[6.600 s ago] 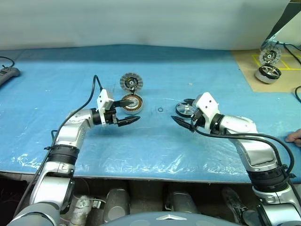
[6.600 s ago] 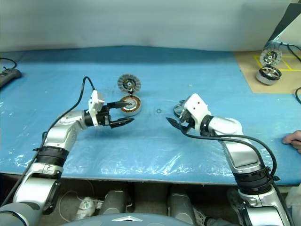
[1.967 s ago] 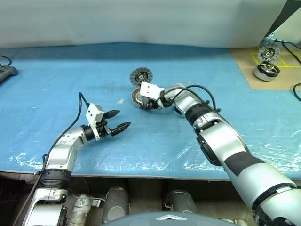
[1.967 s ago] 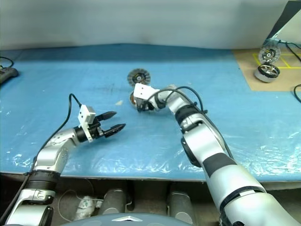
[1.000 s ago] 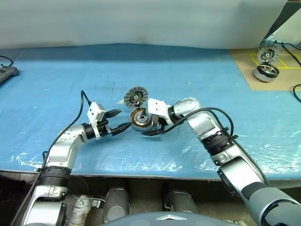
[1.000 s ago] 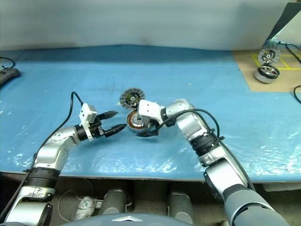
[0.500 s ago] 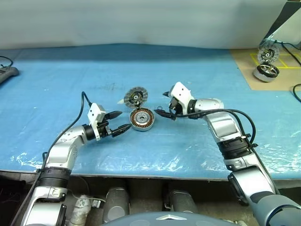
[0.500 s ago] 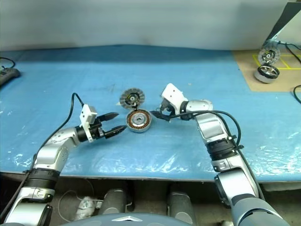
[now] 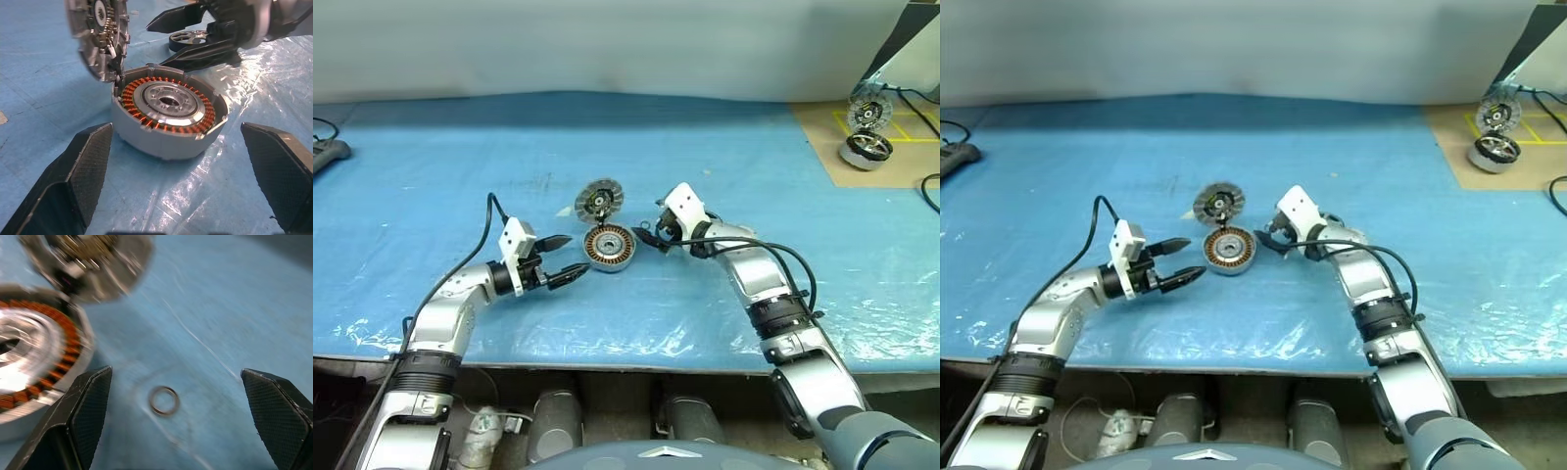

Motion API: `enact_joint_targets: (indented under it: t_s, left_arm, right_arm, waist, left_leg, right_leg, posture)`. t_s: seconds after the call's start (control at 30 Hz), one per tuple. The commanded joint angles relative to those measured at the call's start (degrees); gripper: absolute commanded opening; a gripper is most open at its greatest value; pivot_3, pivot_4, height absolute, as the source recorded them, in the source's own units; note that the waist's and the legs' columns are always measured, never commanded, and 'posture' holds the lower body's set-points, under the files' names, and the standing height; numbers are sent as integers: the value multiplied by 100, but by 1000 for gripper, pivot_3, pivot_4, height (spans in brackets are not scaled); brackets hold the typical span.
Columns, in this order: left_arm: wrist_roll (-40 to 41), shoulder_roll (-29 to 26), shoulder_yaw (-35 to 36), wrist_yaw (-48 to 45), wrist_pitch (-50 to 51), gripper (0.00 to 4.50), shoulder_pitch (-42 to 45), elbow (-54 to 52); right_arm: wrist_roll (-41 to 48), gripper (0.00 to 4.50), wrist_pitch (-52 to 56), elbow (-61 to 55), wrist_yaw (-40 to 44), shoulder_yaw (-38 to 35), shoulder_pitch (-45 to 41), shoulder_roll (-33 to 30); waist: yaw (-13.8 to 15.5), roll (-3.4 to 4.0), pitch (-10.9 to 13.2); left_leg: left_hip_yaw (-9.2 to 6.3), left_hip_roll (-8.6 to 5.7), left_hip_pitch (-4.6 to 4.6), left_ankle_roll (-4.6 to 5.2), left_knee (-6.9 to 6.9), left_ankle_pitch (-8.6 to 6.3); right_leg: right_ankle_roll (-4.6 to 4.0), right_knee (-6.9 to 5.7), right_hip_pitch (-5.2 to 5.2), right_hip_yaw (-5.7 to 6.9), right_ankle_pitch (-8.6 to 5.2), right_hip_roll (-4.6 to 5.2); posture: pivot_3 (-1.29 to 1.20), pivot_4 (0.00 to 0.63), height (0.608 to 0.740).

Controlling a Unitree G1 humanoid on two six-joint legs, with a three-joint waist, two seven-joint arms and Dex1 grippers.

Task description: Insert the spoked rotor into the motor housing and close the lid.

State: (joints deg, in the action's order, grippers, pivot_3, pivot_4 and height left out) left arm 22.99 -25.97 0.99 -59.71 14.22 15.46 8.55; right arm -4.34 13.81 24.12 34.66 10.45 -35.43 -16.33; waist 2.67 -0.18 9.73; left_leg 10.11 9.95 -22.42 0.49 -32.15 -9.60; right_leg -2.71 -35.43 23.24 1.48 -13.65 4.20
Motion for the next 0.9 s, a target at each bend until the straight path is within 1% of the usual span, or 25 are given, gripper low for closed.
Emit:
enact_joint_targets:
  t_s: [0.03, 0.13, 0.33, 0.43, 0.47, 0.6, 0.73, 0.9]
  left_arm:
    - [44, -45, 11, -30, -18, 4500, 56, -201]
    - [45, -55, -2, -30, -33, 4500, 41, -206]
    - [42, -69, 5, -29, -46, 4500, 66, -170]
    - [25, -67, -1, -27, -68, 4500, 69, -149]
    - [23, -62, -5, -23, -70, 4500, 67, -153]
    - [5, -36, -32, -15, -82, 4500, 72, -146]
    - [7, -30, -43, -15, -74, 4500, 67, -158]
    - [10, -44, -30, -36, -76, 4500, 98, -118]
  right_arm:
    - [60, 4475, -256, 175, 62, -2, -130, 51]
    - [-92, 4475, -484, 329, 58, 139, -135, 57]
    - [-27, 4475, -502, 239, 162, 193, -80, 184]
    - [-90, 3910, -507, 404, 90, 222, -79, 217]
    - [-80, 3568, -487, 445, 78, 208, -77, 226]
    - [264, 2053, 206, 902, -64, -211, -266, 329]
    - [195, 617, 322, 896, 62, -82, -177, 208]
    - [168, 564, 359, 600, 226, 66, -6, 160]
  waist:
    - [0, 0, 1]
    - [-14, 0, 1]
    - [-17, 0, 1]
    - [-12, 0, 1]
    - [-12, 0, 1]
    - [-12, 1, 1]
    - [25, 1, 1]
    - [36, 0, 1]
  left_leg:
    - [0, 0, -3, 0, 2, 0]
    - [0, 0, -10, 1, 4, 0]
    - [0, 2, -8, 2, 2, 0]
    - [0, 1, -9, 2, 1, 0]
    - [0, 1, -9, 2, 1, 0]
    - [0, 0, -6, 2, 1, 0]
    - [0, 1, 7, 1, -1, -1]
    - [0, 0, 12, 1, 2, -1]
  right_leg:
    - [0, 1, 1, 0, 0, 0]
    - [0, 4, 7, 0, 0, 0]
    - [0, 1, 7, 1, 0, -1]
    - [0, 1, 7, 1, 0, 0]
    - [0, 1, 6, 1, 0, 0]
    - [0, 0, 5, 1, 0, 0]
    - [0, -1, -10, 1, 0, 0]
    - [0, 2, -15, 1, 0, 0]
  posture:
    - [0, 150, 740]
    - [0, 150, 740]
    - [0, 150, 740]
    - [0, 150, 740]
    - [0, 150, 740]
    - [0, 150, 740]
    - [0, 150, 740]
    - [0, 150, 740]
